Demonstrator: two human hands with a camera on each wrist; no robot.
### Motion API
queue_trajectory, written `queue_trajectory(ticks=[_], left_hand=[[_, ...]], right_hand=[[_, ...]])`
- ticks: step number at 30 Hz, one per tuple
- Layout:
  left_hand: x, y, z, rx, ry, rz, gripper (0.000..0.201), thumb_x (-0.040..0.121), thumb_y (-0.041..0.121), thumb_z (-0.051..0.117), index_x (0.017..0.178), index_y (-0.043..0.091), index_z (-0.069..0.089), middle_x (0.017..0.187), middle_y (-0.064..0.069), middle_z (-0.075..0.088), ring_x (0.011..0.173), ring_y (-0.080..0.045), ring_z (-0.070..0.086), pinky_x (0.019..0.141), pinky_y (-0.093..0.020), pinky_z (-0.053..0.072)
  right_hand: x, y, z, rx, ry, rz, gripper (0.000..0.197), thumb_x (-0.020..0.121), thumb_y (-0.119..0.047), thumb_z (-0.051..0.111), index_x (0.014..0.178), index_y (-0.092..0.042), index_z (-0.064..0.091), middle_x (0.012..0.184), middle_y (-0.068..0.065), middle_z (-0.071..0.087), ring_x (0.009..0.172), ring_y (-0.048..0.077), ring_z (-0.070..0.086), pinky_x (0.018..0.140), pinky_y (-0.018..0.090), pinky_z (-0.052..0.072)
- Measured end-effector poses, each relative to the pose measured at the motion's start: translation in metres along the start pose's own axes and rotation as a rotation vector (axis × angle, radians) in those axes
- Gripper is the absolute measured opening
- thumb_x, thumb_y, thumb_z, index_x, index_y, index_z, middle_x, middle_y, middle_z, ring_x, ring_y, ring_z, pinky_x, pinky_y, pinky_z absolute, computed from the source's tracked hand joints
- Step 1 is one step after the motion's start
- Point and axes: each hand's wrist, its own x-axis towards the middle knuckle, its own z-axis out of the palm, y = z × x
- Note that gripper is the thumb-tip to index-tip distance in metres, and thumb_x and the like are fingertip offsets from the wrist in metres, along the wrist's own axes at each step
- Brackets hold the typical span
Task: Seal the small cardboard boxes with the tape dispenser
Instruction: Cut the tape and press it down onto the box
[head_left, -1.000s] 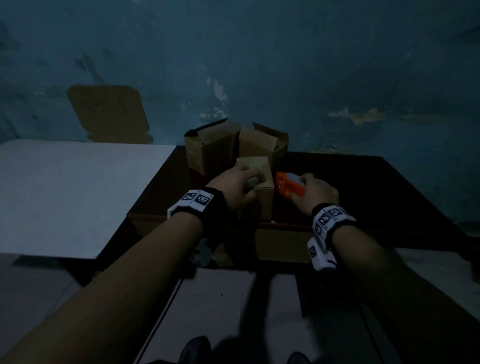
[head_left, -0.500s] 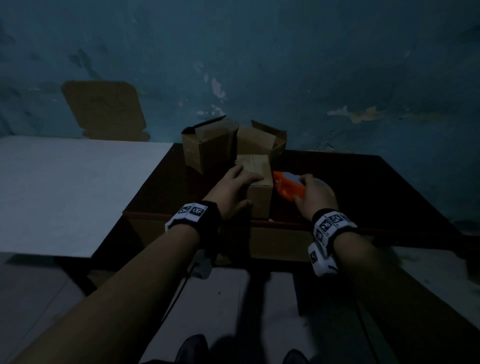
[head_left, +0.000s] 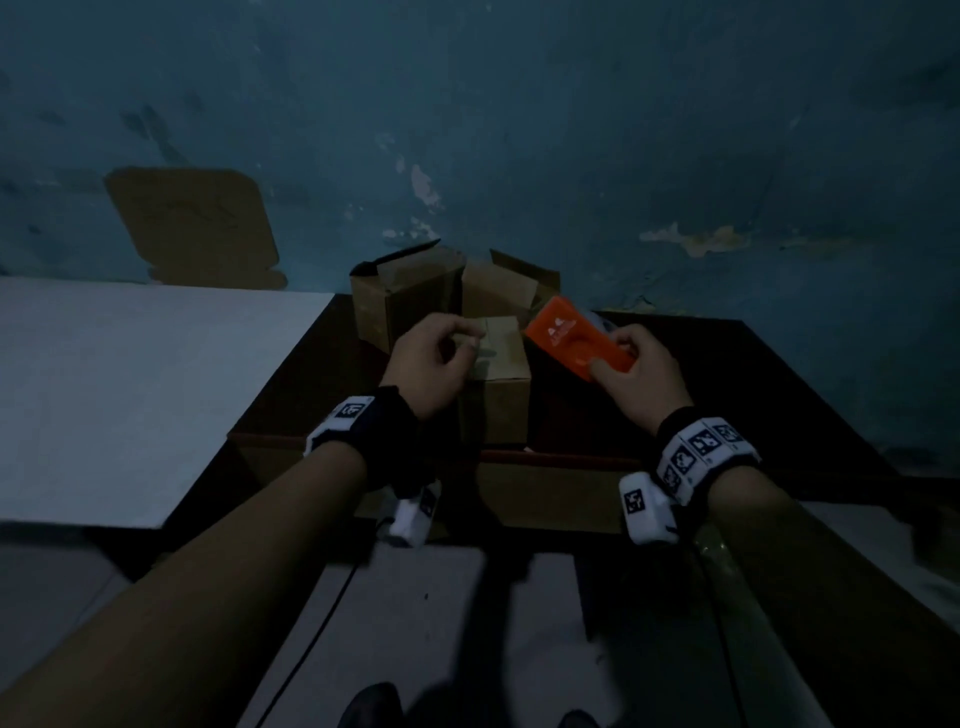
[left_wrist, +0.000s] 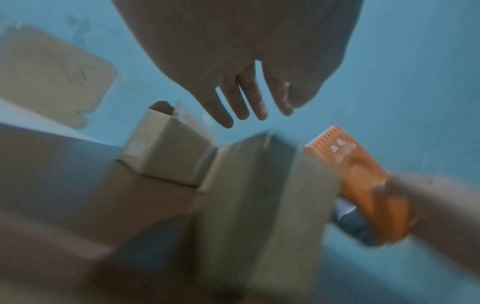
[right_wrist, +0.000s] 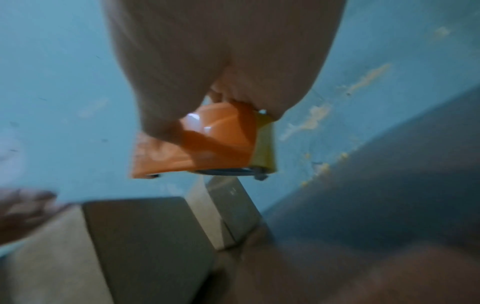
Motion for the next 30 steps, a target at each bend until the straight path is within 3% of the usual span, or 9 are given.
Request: queue_trajectory(ticks=[4, 6, 9, 14, 19, 22, 25, 28, 30], left_hand=[[0.017, 0.036, 0.001, -0.163, -0.034, -0.012, 0.038, 0.099, 0.023, 0.051, 0.137, 0.016, 0.051, 0.130, 0.007, 0.051, 0.120, -0.005, 0.046, 0.097, -0.020, 0.041], [0.021, 0.047, 0.003, -0.262, -0.108, -0.070, 0.041, 0.100, 0.024, 0.048, 0.140, 0.014, 0.048, 0.126, 0.005, 0.050, 0.115, -0.006, 0.048, 0.095, -0.023, 0.045], [0.016, 0.054, 0.002, -0.288, -0.163, -0.043, 0.032, 0.101, 0.024, 0.046, 0.126, 0.008, 0.059, 0.115, -0.004, 0.060, 0.097, -0.012, 0.060, 0.076, -0.022, 0.055], [0.010, 0.046, -0.003, -0.262, -0.131, -0.052, 0.028, 0.099, 0.029, 0.049, 0.109, 0.010, 0.067, 0.106, -0.006, 0.068, 0.098, -0.019, 0.066, 0.083, -0.034, 0.057], [0.009, 0.033, -0.010, -0.141, -0.124, -0.009, 0.021, 0.096, 0.027, 0.054, 0.093, 0.012, 0.069, 0.096, -0.003, 0.071, 0.088, -0.010, 0.067, 0.080, -0.027, 0.056], [0.013, 0.029, -0.008, -0.079, -0.095, 0.012, 0.020, 0.096, 0.028, 0.055, 0.089, 0.016, 0.069, 0.087, 0.005, 0.070, 0.081, -0.008, 0.066, 0.075, -0.027, 0.054], [0.017, 0.030, -0.005, -0.071, -0.042, -0.005, 0.018, 0.096, 0.025, 0.055, 0.091, 0.015, 0.070, 0.086, 0.002, 0.070, 0.075, -0.011, 0.066, 0.069, -0.030, 0.055], [0.017, 0.036, -0.002, -0.073, -0.018, -0.047, 0.018, 0.097, 0.025, 0.055, 0.096, 0.014, 0.070, 0.087, -0.001, 0.070, 0.072, -0.012, 0.067, 0.065, -0.030, 0.057], [0.017, 0.038, 0.001, -0.066, 0.020, -0.061, 0.020, 0.097, 0.025, 0.055, 0.096, 0.013, 0.071, 0.085, -0.001, 0.071, 0.070, -0.010, 0.066, 0.062, -0.027, 0.056]], right_hand=[[-0.002, -0.017, -0.011, 0.063, -0.129, -0.141, 0.027, 0.078, -0.013, 0.071, 0.090, -0.029, 0.053, 0.092, -0.002, 0.061, 0.081, 0.012, 0.057, 0.067, 0.026, 0.043], [-0.005, -0.022, -0.011, 0.074, -0.185, -0.194, 0.027, 0.077, -0.013, 0.072, 0.088, -0.029, 0.052, 0.090, -0.001, 0.060, 0.078, 0.010, 0.056, 0.068, 0.024, 0.045], [-0.009, -0.028, -0.012, 0.088, -0.218, -0.243, 0.024, 0.072, -0.021, 0.070, 0.088, -0.028, 0.053, 0.087, -0.002, 0.060, 0.074, 0.004, 0.054, 0.065, 0.015, 0.043], [-0.012, -0.030, -0.013, 0.069, -0.274, -0.254, 0.023, 0.076, -0.016, 0.071, 0.094, -0.018, 0.055, 0.089, 0.001, 0.061, 0.076, 0.009, 0.056, 0.069, 0.026, 0.045], [-0.011, -0.032, -0.011, 0.025, -0.320, -0.222, 0.023, 0.076, -0.020, 0.072, 0.091, -0.020, 0.055, 0.085, -0.002, 0.063, 0.075, 0.010, 0.060, 0.068, 0.029, 0.049], [-0.006, -0.034, -0.011, -0.072, -0.328, -0.193, 0.026, 0.069, -0.040, 0.069, 0.086, -0.030, 0.052, 0.086, -0.002, 0.064, 0.079, 0.018, 0.063, 0.074, 0.042, 0.055], [0.003, -0.037, -0.014, -0.157, -0.285, -0.184, 0.039, 0.061, -0.065, 0.061, 0.085, -0.035, 0.056, 0.087, -0.007, 0.066, 0.087, 0.020, 0.062, 0.088, 0.050, 0.050], [0.008, -0.043, -0.019, -0.187, -0.268, -0.181, 0.051, 0.061, -0.080, 0.063, 0.081, -0.034, 0.062, 0.086, -0.010, 0.067, 0.085, 0.015, 0.063, 0.079, 0.038, 0.051], [0.008, -0.050, -0.024, -0.152, -0.271, -0.177, 0.044, 0.066, -0.071, 0.068, 0.078, -0.028, 0.064, 0.080, -0.007, 0.067, 0.075, 0.011, 0.064, 0.067, 0.028, 0.047]])
